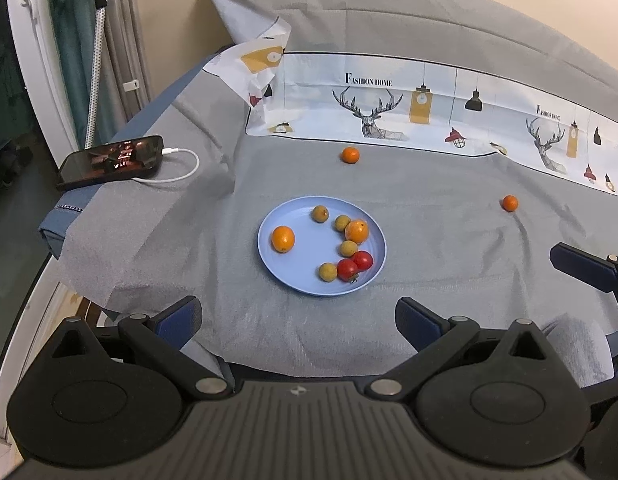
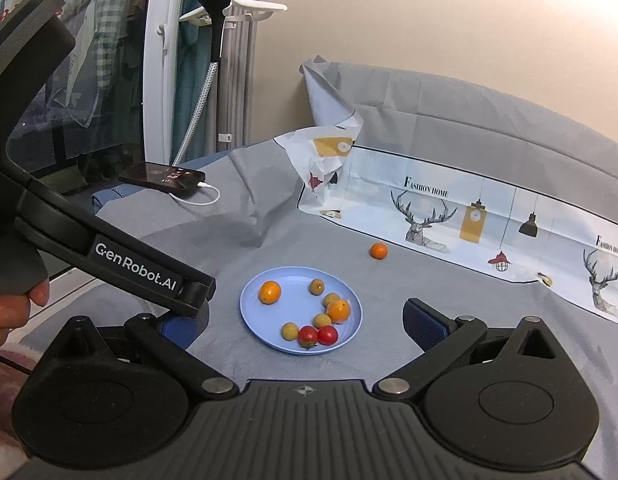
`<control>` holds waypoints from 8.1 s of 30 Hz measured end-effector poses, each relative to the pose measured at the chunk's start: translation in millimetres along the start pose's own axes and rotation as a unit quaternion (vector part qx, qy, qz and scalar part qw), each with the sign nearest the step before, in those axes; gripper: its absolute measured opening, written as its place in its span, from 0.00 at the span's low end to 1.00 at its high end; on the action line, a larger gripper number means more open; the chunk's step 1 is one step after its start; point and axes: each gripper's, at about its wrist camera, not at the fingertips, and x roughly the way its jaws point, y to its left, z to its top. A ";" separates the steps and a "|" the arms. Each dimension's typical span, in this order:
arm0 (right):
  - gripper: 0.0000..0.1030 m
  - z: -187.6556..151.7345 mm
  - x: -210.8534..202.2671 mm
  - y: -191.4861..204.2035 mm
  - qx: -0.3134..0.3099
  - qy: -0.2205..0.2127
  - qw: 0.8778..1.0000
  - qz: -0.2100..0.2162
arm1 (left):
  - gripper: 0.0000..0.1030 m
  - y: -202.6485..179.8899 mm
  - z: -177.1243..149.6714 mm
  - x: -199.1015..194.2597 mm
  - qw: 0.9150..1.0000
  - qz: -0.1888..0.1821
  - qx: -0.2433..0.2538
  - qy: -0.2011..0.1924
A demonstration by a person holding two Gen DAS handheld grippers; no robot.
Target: Organize fruits
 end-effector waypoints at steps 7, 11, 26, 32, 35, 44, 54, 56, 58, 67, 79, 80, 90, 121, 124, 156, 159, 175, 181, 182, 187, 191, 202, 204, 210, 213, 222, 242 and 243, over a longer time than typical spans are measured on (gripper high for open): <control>0.99 -1.1 5.7 -6.4 0.008 0.011 1.000 0.004 | 1.00 -0.5 0.5 8.1 1.000 0.000 0.005 0.009; 0.99 -2.9 10.0 -6.6 0.013 0.019 1.000 0.006 | 1.00 1.2 0.4 14.1 1.000 -0.001 0.005 0.017; 0.99 -14.6 39.2 -28.2 0.060 0.065 0.996 0.001 | 1.00 -16.1 14.1 57.4 0.998 -0.008 0.037 0.058; 0.99 -20.6 54.0 -52.9 0.089 0.081 0.993 -0.017 | 1.00 -39.9 31.5 82.6 0.995 -0.020 0.055 0.075; 0.99 -25.1 64.4 -80.5 0.116 0.081 0.988 -0.053 | 1.00 -51.5 53.2 103.1 0.994 -0.035 0.054 0.086; 0.99 -44.0 131.5 -220.1 0.250 0.085 0.939 -0.219 | 1.00 -87.4 157.9 203.1 0.998 -0.021 0.041 0.043; 0.99 -87.0 257.7 -349.5 0.299 0.116 0.896 -0.307 | 1.00 -100.3 239.3 407.0 0.996 0.004 0.005 0.083; 0.99 -96.2 278.4 -365.0 0.301 0.125 0.891 -0.316 | 1.00 -98.4 245.6 440.8 0.996 0.006 -0.001 0.091; 0.99 -104.7 297.1 -379.2 0.302 0.130 0.888 -0.322 | 1.00 -97.9 249.7 469.4 0.995 0.002 0.000 0.097; 1.00 -133.9 333.5 -387.3 0.268 0.095 0.894 -0.346 | 1.00 -101.9 233.1 512.0 0.997 0.010 0.021 0.070; 1.00 -132.3 334.6 -389.1 0.268 0.095 0.894 -0.346 | 1.00 -104.1 238.3 515.8 0.995 0.005 0.023 0.092; 1.00 -132.2 334.8 -389.2 0.267 0.095 0.894 -0.346 | 1.00 -104.3 238.9 516.2 0.995 0.005 0.023 0.095; 1.00 -132.1 334.0 -389.1 0.268 0.095 0.894 -0.346 | 1.00 -103.5 238.7 516.9 0.995 0.004 0.024 0.099; 0.37 -35.0 155.3 -254.3 0.302 0.088 0.938 -0.144 | 0.38 -80.4 179.4 192.1 0.996 -0.044 0.049 0.064; 0.37 -28.7 121.6 -225.4 0.290 0.076 0.947 -0.115 | 0.38 -62.2 153.6 147.8 0.996 -0.042 0.049 0.057; 0.37 14.9 -15.2 -19.6 0.092 0.022 0.995 0.033 | 0.38 17.2 -3.4 -9.0 0.998 -0.041 -0.034 0.035; 0.37 15.2 -13.4 -16.6 0.088 0.027 0.995 0.032 | 0.38 16.9 -4.2 -5.8 0.998 -0.046 -0.033 0.042; 0.37 9.0 5.6 -19.1 0.096 0.062 0.993 0.029 | 0.38 25.4 -2.1 20.2 0.996 -0.053 -0.042 0.062; 0.37 9.2 25.6 -22.5 0.094 0.087 0.991 0.025 | 0.38 36.0 8.0 40.9 0.995 -0.050 -0.054 0.073; 0.37 10.0 29.5 -22.4 0.093 0.089 0.991 0.024 | 0.38 38.4 10.4 43.9 0.994 -0.051 -0.058 0.075; 0.37 13.5 52.5 -22.4 0.084 0.102 0.991 0.023 | 0.38 49.5 24.4 61.2 0.993 -0.046 -0.070 0.081; 0.37 16.3 75.7 -24.6 0.089 0.117 0.989 0.023 | 0.38 55.6 36.9 78.0 0.992 -0.040 -0.078 0.088; 0.38 19.2 144.0 -34.6 0.102 0.151 0.983 0.033 | 0.38 52.4 65.4 146.2 0.989 -0.033 -0.065 0.132; 0.38 18.3 156.6 -36.2 0.104 0.158 0.981 0.033 | 0.38 49.1 68.2 161.1 0.988 -0.035 -0.059 0.142; 0.38 12.3 196.2 -44.0 0.104 0.180 0.977 0.035 | 0.38 37.1 75.0 198.9 0.986 -0.032 -0.039 0.158; 0.37 9.8 214.7 -51.3 0.105 0.190 0.975 0.035 | 0.38 31.8 79.1 216.0 0.986 -0.029 -0.030 0.163; 0.38 1.5 257.9 -62.5 0.099 0.214 0.971 0.046 | 0.38 27.4 89.5 258.7 0.983 -0.020 -0.018 0.179; 0.97 5.1 237.2 -60.6 0.080 0.201 0.976 0.025 | 1.00 29.1 82.3 211.8 0.989 -0.012 -0.005 0.145; 0.97 2.5 225.6 -59.0 0.081 0.204 0.975 0.025 | 1.00 27.3 77.7 202.2 0.990 -0.008 -0.002 0.143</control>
